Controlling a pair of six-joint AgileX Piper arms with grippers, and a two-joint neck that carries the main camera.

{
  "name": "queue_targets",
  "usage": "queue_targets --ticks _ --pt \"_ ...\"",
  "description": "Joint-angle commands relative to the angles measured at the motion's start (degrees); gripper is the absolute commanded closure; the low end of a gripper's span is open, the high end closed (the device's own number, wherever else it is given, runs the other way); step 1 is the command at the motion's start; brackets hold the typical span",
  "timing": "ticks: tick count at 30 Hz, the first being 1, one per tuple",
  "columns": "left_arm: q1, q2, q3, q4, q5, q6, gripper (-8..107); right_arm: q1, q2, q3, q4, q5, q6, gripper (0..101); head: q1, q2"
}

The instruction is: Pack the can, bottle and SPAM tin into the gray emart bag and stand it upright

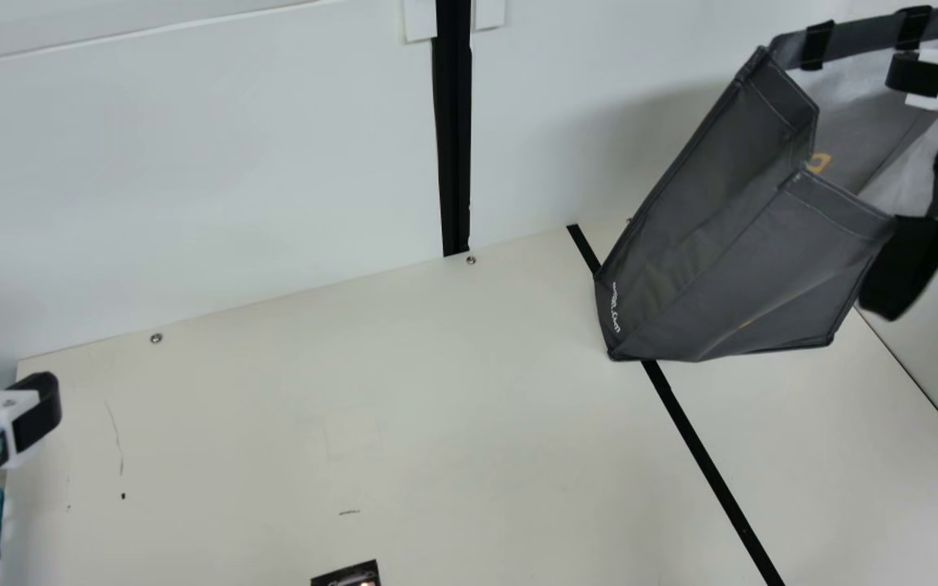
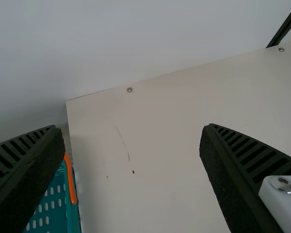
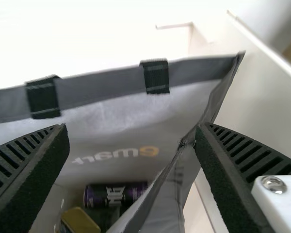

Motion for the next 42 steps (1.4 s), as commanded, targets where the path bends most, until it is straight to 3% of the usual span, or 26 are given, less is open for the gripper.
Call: queue_targets --ticks 1,12,19,31,42 --pt "0.0 0.0 0.0 0.0 0.0 0.0 9 0.3 0.1 -1.6 0.2 0.2 0.1 6 -1.3 0.0" --pt "0.0 0.0 0.0 0.0 0.0 0.0 9 2.2 0.1 -8.2 1.4 1.7 0.9 6 -1.3 0.0" --pt "0.0 0.0 0.0 0.0 0.0 0.0 9 5.3 -0.7 -10.0 2.0 2.4 0.9 6 -1.3 0.0" --pt "0.0 0.0 0.0 0.0 0.0 0.0 9 14.6 -3.1 -7.9 1.2 2.4 0.8 6 -1.3 0.0" --pt "0.0 0.0 0.0 0.0 0.0 0.0 9 25.0 -5.4 -2.4 -0.7 0.9 1.1 6 -1.3 0.0"
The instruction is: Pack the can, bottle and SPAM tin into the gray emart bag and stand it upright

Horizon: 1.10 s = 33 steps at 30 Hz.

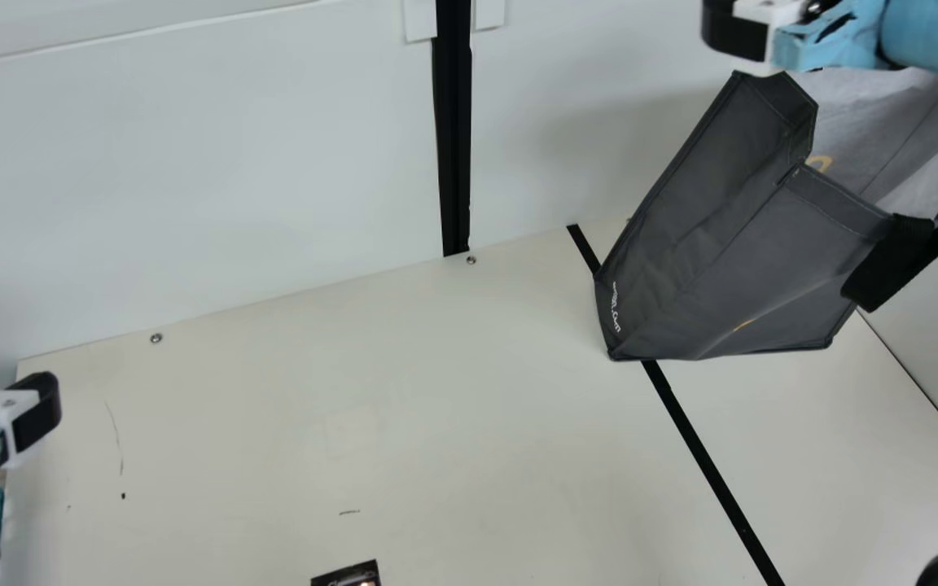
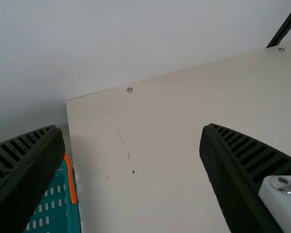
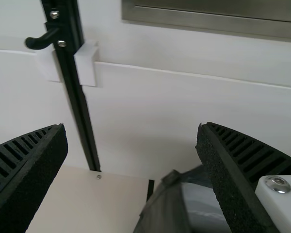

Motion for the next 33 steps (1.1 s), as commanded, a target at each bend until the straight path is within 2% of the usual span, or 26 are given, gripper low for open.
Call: queue_targets --ticks 1,9,17,26,33 --pt "0.0 0.0 0.0 0.0 0.0 0.0 9 2.6 -0.4 1.5 -0.3 -0.3 0.1 6 -1.3 -0.1" --pt "0.0 0.0 0.0 0.0 0.0 0.0 9 10.5 -2.9 8.6 -1.9 -2.2 0.5 6 -1.3 -0.1" --pt "0.0 0.0 0.0 0.0 0.0 0.0 9 16.2 -5.7 18.1 -1.4 -4.6 2.0 6 -1.3 -0.1" --pt "0.0 0.0 0.0 0.0 0.0 0.0 9 19.5 -8.4 28.6 -0.2 -5.7 2.3 6 -1.3 -0.1" --pt "0.0 0.0 0.0 0.0 0.0 0.0 9 19.5 -9.1 34.9 1.8 -6.0 0.1 6 -1.3 -0.1"
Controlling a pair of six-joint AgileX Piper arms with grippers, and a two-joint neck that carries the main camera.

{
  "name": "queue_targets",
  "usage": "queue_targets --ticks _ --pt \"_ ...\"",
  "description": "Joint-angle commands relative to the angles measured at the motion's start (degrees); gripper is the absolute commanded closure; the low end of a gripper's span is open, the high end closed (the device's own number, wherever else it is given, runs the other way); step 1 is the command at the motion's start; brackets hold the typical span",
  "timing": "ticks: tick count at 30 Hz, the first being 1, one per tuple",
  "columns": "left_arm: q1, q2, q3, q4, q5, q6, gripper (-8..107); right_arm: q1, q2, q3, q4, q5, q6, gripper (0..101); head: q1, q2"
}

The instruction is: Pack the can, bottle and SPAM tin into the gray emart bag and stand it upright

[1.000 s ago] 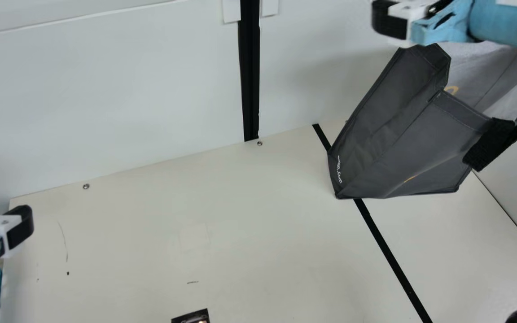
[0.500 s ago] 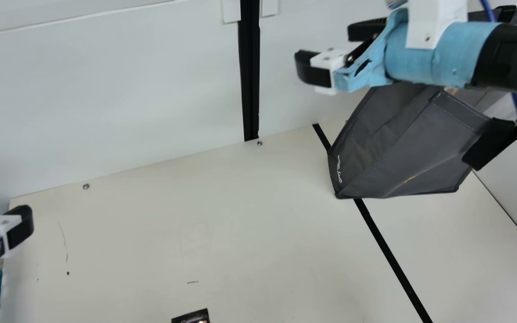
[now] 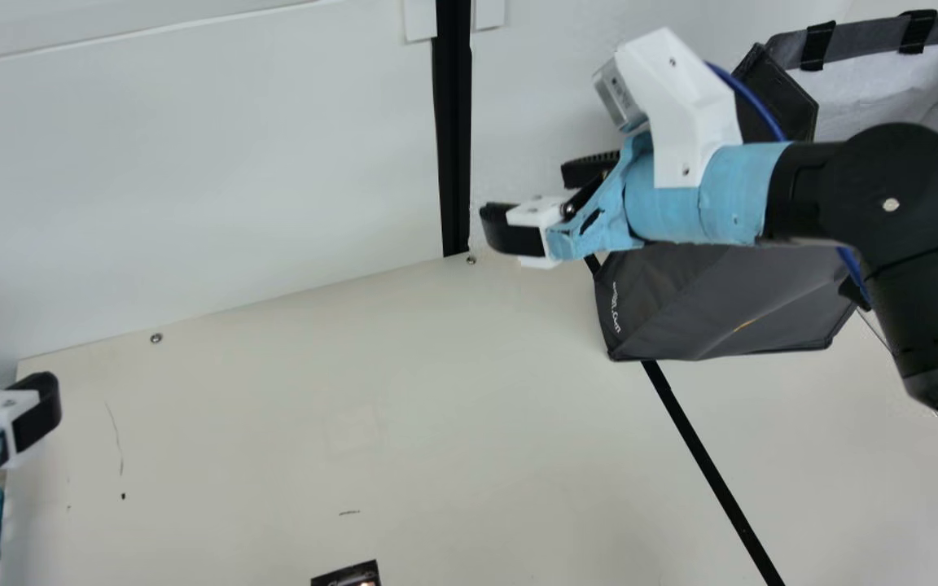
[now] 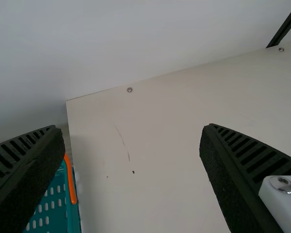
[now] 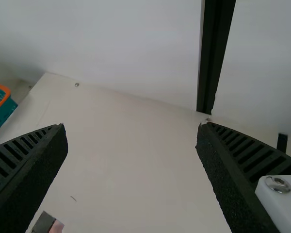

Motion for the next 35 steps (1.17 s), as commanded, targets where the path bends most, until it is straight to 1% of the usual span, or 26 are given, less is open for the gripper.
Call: queue_targets --ticks 1,7,8,10,35 --pt "0.0 0.0 0.0 0.0 0.0 0.0 9 -0.3 0.1 2.0 0.9 0.1 -1.0 6 -1.3 0.0" --pt "0.0 0.0 0.0 0.0 0.0 0.0 9 -1.3 0.4 5.8 3.0 -0.1 -3.7 6 -1.3 0.0" --pt "0.0 0.0 0.0 0.0 0.0 0.0 9 -1.3 0.3 5.1 2.3 0.0 -3.3 6 -1.3 0.0" --pt "0.0 0.0 0.0 0.0 0.0 0.0 9 -1.3 0.3 5.8 2.9 -0.1 -3.9 6 -1.3 0.0" --pt "0.0 0.0 0.0 0.0 0.0 0.0 9 -1.3 0.3 5.8 3.0 -0.3 -3.9 6 -1.3 0.0"
